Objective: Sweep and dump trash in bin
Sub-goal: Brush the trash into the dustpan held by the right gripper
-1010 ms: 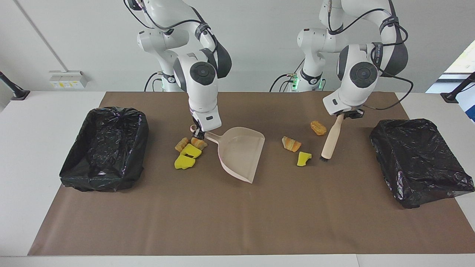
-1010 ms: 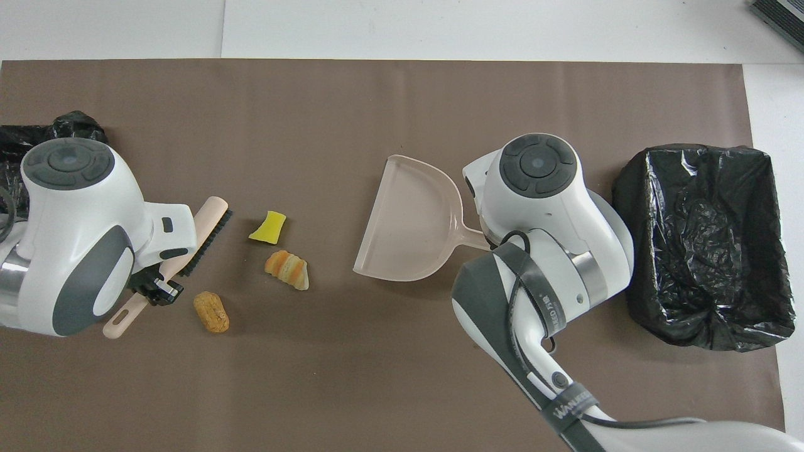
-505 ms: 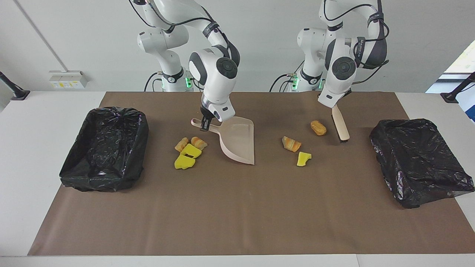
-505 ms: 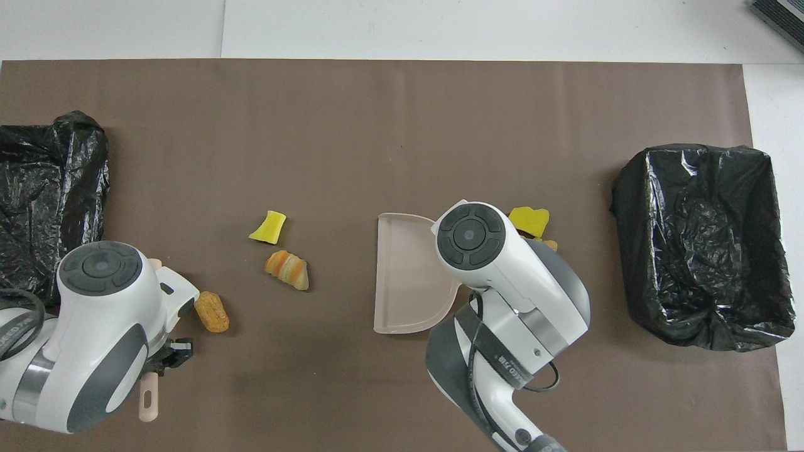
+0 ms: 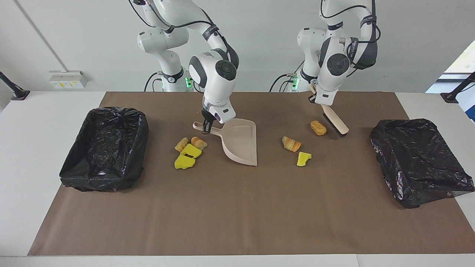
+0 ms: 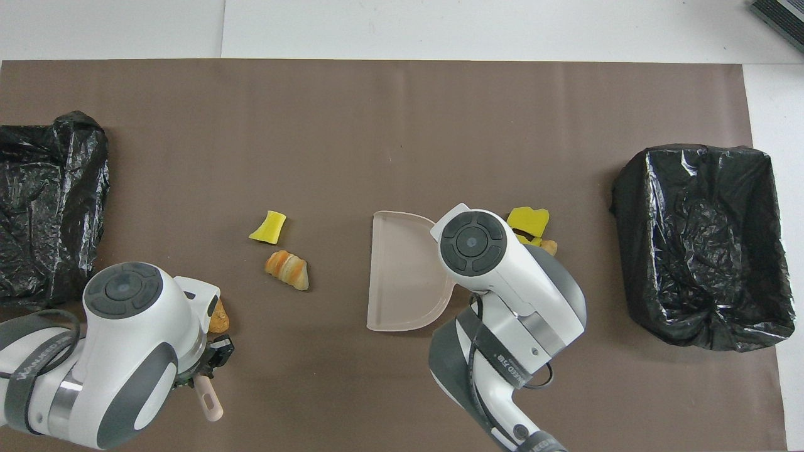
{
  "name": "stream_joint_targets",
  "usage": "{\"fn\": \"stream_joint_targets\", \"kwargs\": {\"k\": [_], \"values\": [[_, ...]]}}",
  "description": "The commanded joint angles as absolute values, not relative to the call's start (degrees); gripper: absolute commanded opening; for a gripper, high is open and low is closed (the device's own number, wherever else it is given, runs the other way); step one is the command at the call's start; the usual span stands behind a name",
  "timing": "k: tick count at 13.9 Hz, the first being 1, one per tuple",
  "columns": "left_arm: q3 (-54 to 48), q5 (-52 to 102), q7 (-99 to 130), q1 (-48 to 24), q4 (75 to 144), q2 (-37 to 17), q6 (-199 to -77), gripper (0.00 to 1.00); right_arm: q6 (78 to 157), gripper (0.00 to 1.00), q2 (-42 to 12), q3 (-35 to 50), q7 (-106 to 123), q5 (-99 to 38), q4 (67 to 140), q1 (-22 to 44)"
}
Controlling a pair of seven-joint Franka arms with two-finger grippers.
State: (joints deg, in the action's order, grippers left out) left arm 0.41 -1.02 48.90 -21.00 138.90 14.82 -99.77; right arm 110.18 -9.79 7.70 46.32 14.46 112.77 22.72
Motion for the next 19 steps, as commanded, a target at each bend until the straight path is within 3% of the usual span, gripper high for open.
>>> {"fn": "stream_joint_targets", "kwargs": {"k": [1,8,13,19], "values": [[1.05,3.85,55.18,-23.12,138.96,12.4,-104.66,0.0,111.88,0.0,-10.11,8.17,43.52,11.87,113.64,22.32],[0.97,5.27,48.65,-23.38,125.7,0.98,-110.04,0.0,115.4,0.0,-11.6,8.17,37.71,9.84,113.64,23.29],[1.05,5.19,26.48,-25.39,124.98,0.18,-110.12,0.0,115.14,0.0,-11.87,8.17,37.44,9.84,113.12,23.29],[0.36,5.36,15.83,-33.48,124.8,-1.67,-114.34,0.0,114.87,0.0,-11.87,8.17,37.44,9.84,112.94,23.29]]}}
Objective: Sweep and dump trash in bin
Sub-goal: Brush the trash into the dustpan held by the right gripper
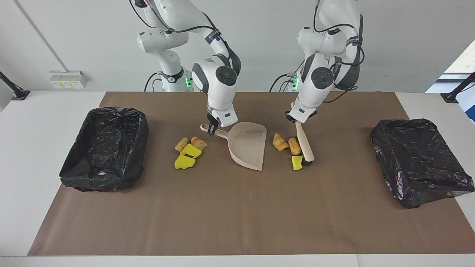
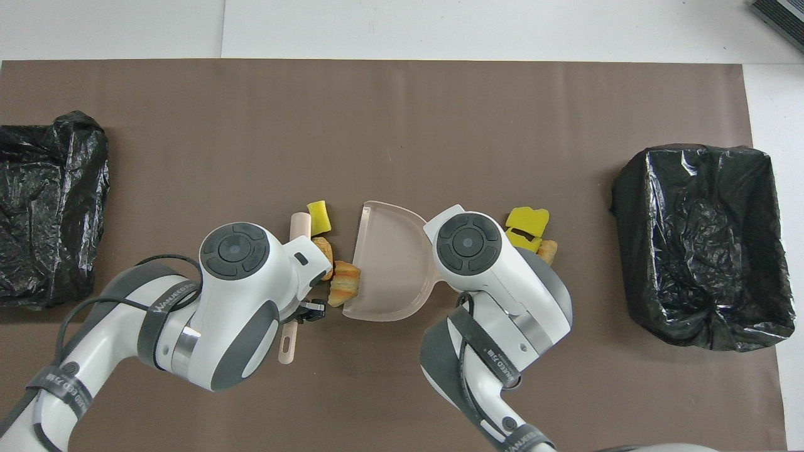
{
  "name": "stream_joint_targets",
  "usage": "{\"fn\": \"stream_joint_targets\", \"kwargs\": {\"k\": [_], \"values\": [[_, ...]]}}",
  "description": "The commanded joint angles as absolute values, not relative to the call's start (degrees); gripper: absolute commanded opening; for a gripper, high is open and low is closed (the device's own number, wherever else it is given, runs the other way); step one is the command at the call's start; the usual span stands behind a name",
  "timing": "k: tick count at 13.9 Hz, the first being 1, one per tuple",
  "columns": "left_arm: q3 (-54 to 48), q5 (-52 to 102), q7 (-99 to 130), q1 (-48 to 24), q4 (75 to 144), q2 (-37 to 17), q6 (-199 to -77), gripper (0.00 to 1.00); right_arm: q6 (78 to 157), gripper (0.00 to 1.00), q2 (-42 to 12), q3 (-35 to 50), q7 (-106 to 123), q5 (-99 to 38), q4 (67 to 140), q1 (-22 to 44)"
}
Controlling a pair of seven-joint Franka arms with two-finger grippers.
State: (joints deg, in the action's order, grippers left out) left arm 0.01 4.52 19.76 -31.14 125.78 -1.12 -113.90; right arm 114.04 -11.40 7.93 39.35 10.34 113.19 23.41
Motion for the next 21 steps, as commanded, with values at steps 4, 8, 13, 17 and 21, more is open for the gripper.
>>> {"fn": "stream_joint_targets", "kwargs": {"k": [4,8,13,17,21], "values": [[0.18,8.26,16.96,-41.46,120.7,-2.19,-114.53,0.0,114.87,0.0,-11.87,8.17,37.44,9.84,112.85,23.38],[0.26,8.17,19.25,-42.8,113.29,-5.45,-111.19,0.0,114.87,0.0,-11.87,8.17,37.44,9.84,112.85,23.29],[1.32,5.89,25.2,-39.11,115.04,-1.33,-100.3,0.0,114.96,0.0,-11.95,8.17,37.44,9.84,112.85,23.29],[0.88,0.01,35.92,-40.08,123.11,3.94,-101.07,0.0,114.96,0.0,-11.95,8.17,37.44,9.84,112.85,23.29],[0.09,-0.09,48.14,-44.55,132.77,10.17,-108.33,0.0,113.04,0.0,-11.69,8.17,38.67,9.76,110.4,21.71]]}}
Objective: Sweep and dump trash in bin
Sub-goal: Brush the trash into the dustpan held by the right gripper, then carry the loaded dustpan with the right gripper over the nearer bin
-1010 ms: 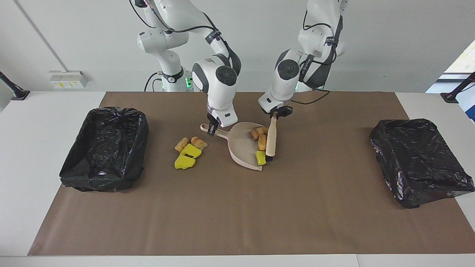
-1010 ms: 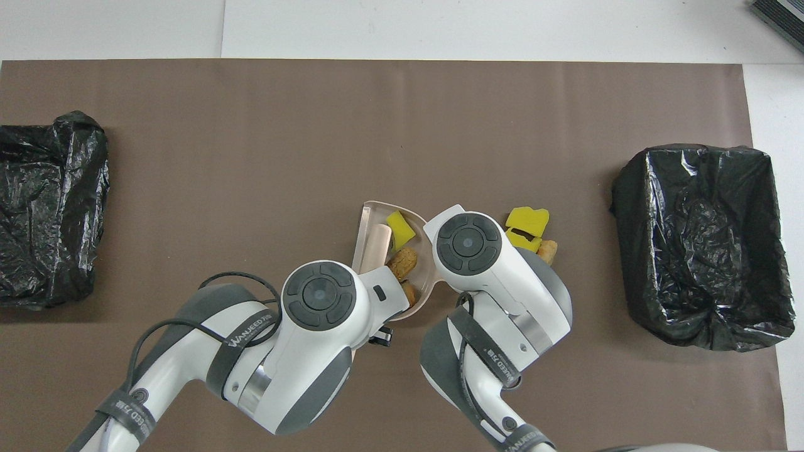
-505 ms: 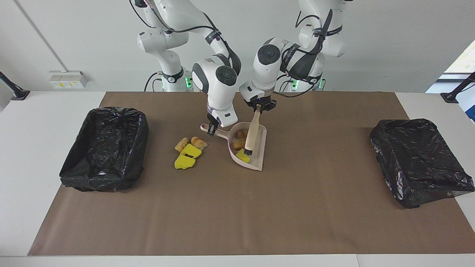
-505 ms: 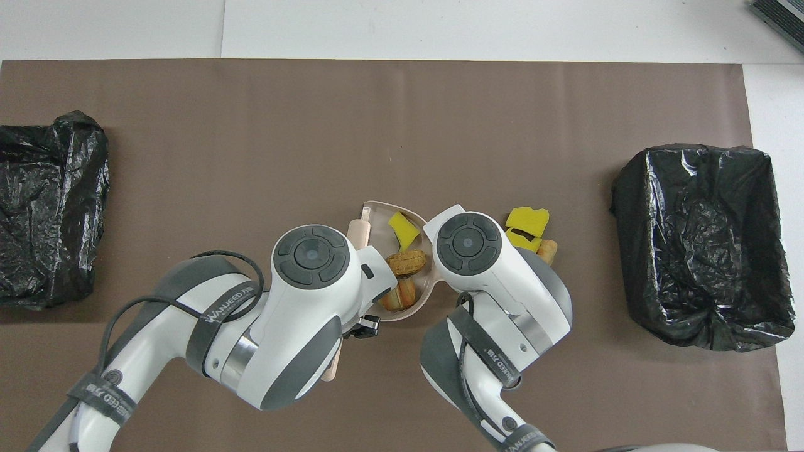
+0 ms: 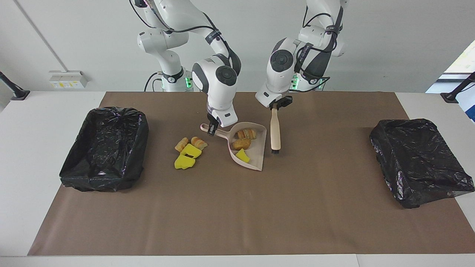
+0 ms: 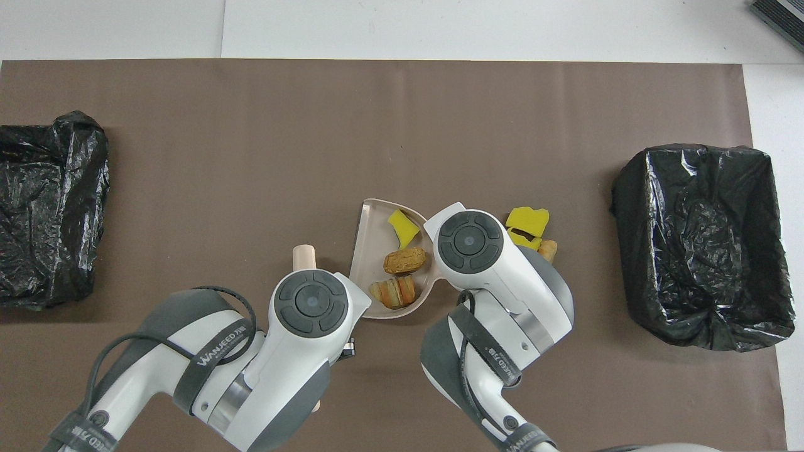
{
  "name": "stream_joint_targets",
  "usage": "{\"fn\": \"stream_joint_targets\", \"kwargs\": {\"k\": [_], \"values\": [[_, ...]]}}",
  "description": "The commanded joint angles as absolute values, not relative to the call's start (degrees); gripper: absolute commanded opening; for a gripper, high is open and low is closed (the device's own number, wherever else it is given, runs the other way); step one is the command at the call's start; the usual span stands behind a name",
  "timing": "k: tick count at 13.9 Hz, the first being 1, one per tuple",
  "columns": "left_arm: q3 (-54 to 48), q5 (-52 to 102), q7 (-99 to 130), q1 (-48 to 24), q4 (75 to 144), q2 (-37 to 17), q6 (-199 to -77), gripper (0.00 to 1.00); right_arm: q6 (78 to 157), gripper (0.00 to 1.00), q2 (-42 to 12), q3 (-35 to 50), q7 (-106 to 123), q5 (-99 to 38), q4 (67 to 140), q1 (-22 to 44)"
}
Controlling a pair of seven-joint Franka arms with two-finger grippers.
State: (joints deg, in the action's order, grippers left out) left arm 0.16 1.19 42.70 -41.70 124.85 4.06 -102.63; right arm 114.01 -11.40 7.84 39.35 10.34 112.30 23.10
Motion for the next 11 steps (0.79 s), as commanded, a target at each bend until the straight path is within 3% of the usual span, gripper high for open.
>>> {"fn": "stream_joint_targets", "kwargs": {"k": [1,5,11], "values": [[-0.09,-0.09,51.56,-46.13,135.59,11.94,-112.2,0.0,112.85,0.0,-11.43,8.17,38.85,8.71,110.22,21.62],[-0.26,0.52,54.4,-51.67,138.95,14.76,-115.4,0.0,109.53,0.0,-9.06,8.09,43.92,3.27,108.2,17.42],[-0.26,3.95,60.1,-62.12,141.41,14.06,-119.25,0.0,99.77,0.0,-7.56,8.0,51.76,-1.84,100.56,8.28]]}}
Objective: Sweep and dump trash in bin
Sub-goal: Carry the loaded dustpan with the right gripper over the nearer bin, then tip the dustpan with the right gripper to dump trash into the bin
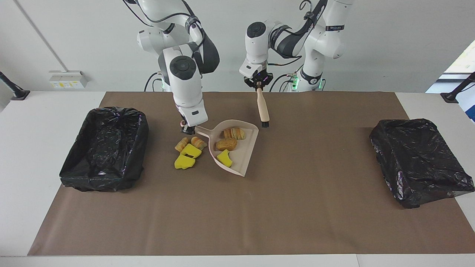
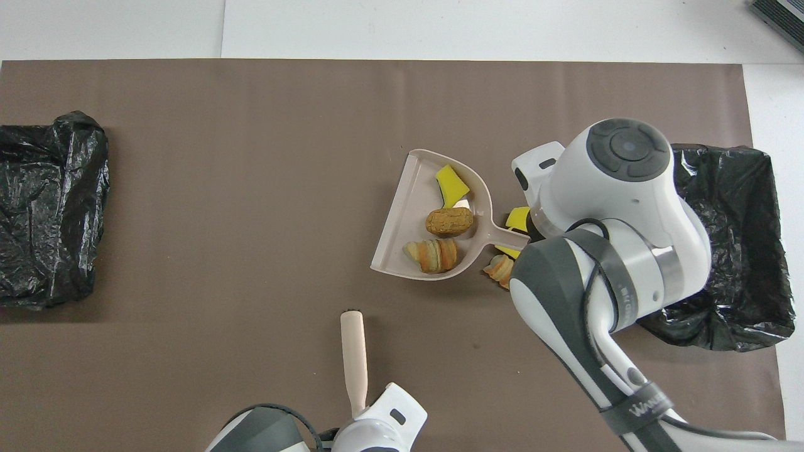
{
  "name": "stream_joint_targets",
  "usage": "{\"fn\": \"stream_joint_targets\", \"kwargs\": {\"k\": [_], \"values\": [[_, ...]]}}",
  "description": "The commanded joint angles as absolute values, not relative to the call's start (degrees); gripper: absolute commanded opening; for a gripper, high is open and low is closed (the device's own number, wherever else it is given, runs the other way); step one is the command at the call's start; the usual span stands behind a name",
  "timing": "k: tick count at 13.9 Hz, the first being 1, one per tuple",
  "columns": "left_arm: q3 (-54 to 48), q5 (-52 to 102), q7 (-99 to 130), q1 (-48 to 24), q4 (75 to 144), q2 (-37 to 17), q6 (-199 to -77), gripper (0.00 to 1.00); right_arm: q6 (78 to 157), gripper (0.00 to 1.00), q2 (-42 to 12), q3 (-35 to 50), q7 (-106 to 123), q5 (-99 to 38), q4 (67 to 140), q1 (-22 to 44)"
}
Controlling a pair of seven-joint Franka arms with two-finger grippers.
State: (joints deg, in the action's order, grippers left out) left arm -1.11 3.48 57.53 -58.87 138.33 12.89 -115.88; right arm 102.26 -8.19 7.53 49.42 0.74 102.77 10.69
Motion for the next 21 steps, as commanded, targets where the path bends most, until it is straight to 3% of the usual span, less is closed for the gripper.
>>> {"fn": "stream_joint_targets", "kwargs": {"k": [1,3,5,8,9,10,13,14,15,16,21], "values": [[-0.18,4.65,60.12,-63.27,142.72,14.15,-121.01,0.0,98.71,0.0,-7.12,7.82,52.72,-2.54,99.42,6.87],[-0.26,5.36,59.77,-63.8,143.7,13.98,-122.08,0.01,96.42,0.0,-6.42,7.74,55.01,-4.91,97.22,2.66],[-0.26,5.62,59.24,-64.69,144.49,13.19,-123.83,0.14,94.23,0.0,-6.33,7.65,57.03,-6.06,94.06,-1.74],[-0.18,6.68,58.8,-64.43,144.4,12.48,-124.28,0.16,92.03,0.0,-6.33,7.47,57.74,-5.98,91.06,-7.45],[-0.18,6.68,58.19,-64.08,144.32,12.39,-124.19,0.5,91.76,0.0,-6.33,7.56,57.92,-5.72,90.88,-9.99],[-0.09,6.68,57.92,-63.99,144.23,12.31,-124.02,0.56,91.76,0.0,-6.33,7.47,59.57,-5.28,90.79,-12.28],[-0.09,6.68,57.66,-63.55,143.18,11.52,-123.49,0.57,91.58,0.0,-6.07,6.08,68.44,-4.66,90.79,-18.18],[0.26,6.68,57.05,-63.37,142.39,11.25,-123.31,0.7,90.45,0.0,-5.8,4.76,71.77,-4.22,90.79,-19.41],[0.61,6.68,55.91,-62.15,140.9,10.9,-122.7,0.75,90.09,0.0,-5.8,2.92,75.2,-3.7,90.79,-20.55],[0.53,6.59,53.98,-59.18,138.28,9.94,-120.26,1.0,90.09,0.0,-5.71,0.73,78.89,-1.43,90.79,-21.26],[0.79,5.19,34.93,-43.8,122.64,7.65,-107.59,1.0,96.92,0.0,-5.54,-4.29,87.52,13.95,90.79,-21.71]]}}
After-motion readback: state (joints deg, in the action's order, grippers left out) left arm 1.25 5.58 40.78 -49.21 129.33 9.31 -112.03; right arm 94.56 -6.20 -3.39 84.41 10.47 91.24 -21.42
